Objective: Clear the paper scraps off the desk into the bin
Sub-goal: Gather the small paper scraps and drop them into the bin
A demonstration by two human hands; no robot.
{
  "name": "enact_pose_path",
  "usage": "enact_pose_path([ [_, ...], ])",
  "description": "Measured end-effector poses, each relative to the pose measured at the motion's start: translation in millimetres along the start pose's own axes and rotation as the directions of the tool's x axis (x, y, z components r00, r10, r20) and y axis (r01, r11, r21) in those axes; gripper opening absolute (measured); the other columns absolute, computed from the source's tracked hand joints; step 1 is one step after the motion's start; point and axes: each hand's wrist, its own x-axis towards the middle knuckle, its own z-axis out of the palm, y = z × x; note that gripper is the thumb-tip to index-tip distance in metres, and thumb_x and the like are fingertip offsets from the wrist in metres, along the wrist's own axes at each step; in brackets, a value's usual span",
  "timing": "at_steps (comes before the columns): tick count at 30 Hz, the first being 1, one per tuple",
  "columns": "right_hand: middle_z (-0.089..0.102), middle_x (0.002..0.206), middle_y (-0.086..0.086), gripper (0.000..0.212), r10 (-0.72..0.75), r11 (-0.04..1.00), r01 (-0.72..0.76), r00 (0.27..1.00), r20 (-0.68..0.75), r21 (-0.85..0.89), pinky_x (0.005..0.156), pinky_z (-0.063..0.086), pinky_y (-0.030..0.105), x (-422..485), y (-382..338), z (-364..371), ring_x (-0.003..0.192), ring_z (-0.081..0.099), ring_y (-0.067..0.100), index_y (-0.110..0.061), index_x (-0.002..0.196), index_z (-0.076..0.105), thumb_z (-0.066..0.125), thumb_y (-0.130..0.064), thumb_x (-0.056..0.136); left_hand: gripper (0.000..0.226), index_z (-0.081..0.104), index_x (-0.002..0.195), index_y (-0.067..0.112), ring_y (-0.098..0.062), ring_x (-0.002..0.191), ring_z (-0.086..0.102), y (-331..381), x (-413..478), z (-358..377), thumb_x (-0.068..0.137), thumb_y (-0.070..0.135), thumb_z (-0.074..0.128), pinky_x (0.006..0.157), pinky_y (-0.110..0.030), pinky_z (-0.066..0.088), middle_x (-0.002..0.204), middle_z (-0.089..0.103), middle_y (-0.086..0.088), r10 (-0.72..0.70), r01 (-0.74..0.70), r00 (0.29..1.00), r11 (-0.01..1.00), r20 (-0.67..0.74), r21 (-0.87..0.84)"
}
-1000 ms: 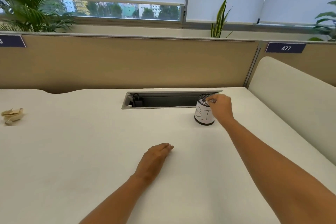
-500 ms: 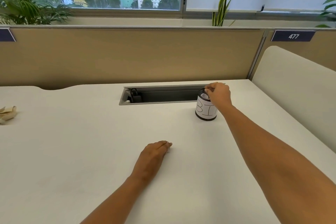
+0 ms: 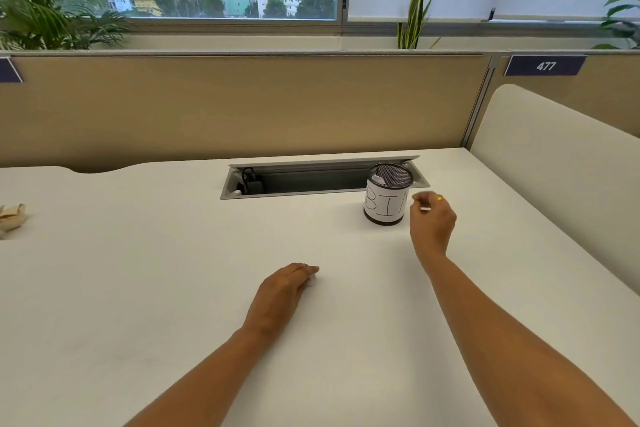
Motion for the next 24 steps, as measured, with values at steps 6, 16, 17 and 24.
enact_pose_path([
  [6,0.065,0.111,0.014,0.022,0.088,0.978,-0.025,0.951,0.296,-0.208,0.087,0.045,0.032,-31,40,-4,0.104,0.059,0.03,-0.002,0.104,0.065,0.051,-0.002,0.087,0.022,0.068,0.105,0.003,-0.02,0.094,0.066,21,27,5,0.087,-0.003,0.055,0.09,-0.02,0.047,0.099,0.071,-0.01,-0.002,0.002,1.0,0.991,-0.003,-0.13],
  [16,0.065,0.114,0.011,0.026,-0.001,0.964,0.095,0.935,0.354,-0.248,0.092,0.046,0.034,-43,43,-6,0.113,0.054,0.027,-0.001,0.108,0.063,0.047,-0.006,0.089,0.04,0.061,0.117,0.005,-0.032,0.101,0.061,87,152,9,0.09,-0.008,0.035,0.091,-0.041,0.051,0.114,0.064,-0.021,0.001,0.0,1.0,0.992,0.008,-0.13],
  [17,0.064,0.114,0.01,0.026,0.001,0.964,0.093,0.936,0.353,-0.25,0.092,0.046,0.033,-43,43,-6,0.113,0.053,0.026,-0.002,0.108,0.063,0.046,-0.006,0.089,0.041,0.06,0.119,0.005,-0.033,0.102,0.061,93,164,9,0.09,-0.008,0.034,0.092,-0.04,0.05,0.115,0.064,-0.022,0.033,-0.03,0.999,0.995,0.036,-0.092],
  [24,0.064,0.112,0.008,0.024,-0.022,0.948,0.129,0.938,0.345,-0.291,0.089,0.044,0.033,-44,46,-3,0.111,0.052,0.025,-0.003,0.106,0.062,0.046,-0.006,0.089,0.043,0.049,0.128,0.008,-0.033,0.095,0.064,113,217,17,0.089,-0.009,0.043,0.072,-0.032,0.054,0.116,0.062,-0.022,0.061,-0.067,0.99,0.997,0.129,0.041],
])
